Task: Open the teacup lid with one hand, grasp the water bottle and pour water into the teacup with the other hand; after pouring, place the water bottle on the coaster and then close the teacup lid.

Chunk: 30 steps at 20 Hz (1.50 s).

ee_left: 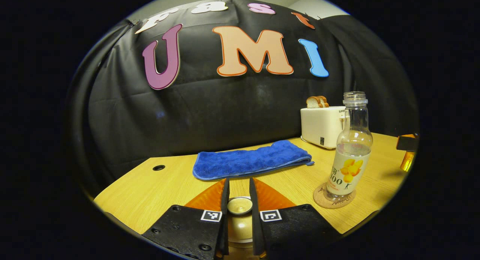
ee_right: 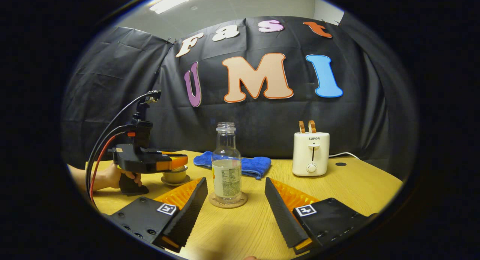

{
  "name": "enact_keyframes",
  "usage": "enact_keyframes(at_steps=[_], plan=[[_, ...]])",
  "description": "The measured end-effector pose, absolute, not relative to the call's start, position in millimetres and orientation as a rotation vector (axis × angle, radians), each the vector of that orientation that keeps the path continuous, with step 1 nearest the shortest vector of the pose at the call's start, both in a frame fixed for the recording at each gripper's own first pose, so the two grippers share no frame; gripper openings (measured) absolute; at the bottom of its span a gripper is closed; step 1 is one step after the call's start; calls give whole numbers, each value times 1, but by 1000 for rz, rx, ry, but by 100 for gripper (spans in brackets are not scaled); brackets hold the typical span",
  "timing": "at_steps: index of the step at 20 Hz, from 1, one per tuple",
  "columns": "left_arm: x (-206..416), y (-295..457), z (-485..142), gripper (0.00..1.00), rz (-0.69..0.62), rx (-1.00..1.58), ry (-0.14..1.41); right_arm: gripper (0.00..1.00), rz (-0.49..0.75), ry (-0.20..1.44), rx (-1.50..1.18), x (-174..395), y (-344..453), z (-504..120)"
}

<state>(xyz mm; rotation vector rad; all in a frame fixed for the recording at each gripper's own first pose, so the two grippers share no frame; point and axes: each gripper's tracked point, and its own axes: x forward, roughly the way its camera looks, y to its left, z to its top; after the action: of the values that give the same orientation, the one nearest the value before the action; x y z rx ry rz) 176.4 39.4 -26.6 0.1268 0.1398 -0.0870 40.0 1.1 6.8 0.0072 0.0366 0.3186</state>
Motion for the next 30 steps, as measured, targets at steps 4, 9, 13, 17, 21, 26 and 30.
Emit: enact_keyframes(at_steps=[4,9,13,17,21,26,30], plan=[[177,41,-30,24,-79,141,160,98,315,36,7,37,-2,8],[177,42,-31,24,-65,147,179,98,314,36,7,36,-3,7],[177,43,-32,25,-64,146,181,98,314,36,7,36,-3,7],[174,43,-30,32,-66,133,169,98,314,36,7,36,-3,7],[172,45,-29,64,-66,123,164,98,315,36,7,36,-3,7],[162,58,-15,97,-11,64,82,98,310,37,6,36,-5,7],[147,64,-7,96,30,81,26,98,277,35,5,38,-11,7]])
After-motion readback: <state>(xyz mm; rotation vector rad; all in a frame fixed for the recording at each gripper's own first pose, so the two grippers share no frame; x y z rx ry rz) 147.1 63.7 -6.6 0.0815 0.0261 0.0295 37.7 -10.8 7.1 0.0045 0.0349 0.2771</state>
